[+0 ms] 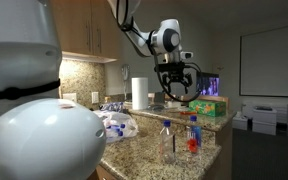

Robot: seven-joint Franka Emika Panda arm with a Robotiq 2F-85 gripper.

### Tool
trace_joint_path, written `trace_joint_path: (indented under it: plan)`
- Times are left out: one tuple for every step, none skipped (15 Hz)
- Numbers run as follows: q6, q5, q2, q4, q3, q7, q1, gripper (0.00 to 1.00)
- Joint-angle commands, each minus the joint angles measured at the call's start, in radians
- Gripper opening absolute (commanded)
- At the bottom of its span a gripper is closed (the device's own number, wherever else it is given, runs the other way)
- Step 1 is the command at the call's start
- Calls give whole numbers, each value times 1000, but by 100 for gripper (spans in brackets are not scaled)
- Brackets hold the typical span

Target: Put the bottles on the counter in the plastic bag

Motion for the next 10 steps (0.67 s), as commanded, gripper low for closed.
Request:
trace_joint_path:
  plan:
    - [16, -4, -57, -81, 4, 73, -13, 100]
    - [23, -2, -60, -86, 3, 86, -13, 100]
    - [37, -5, -69, -93, 7, 99, -11, 100]
    - [43, -12, -78, -97, 10, 110, -11, 100]
    - [48, -32, -84, -102, 15, 123, -15, 100]
    - [49, -49, -89, -105, 19, 127, -18, 100]
    - [19, -4, -47, -61, 5, 81, -7, 100]
    - [18, -6, -51, -61, 6, 83, -7, 100]
    - [18, -6, -50, -60, 6, 83, -7, 100]
    - [18, -6, -48, -60, 6, 83, -7, 100]
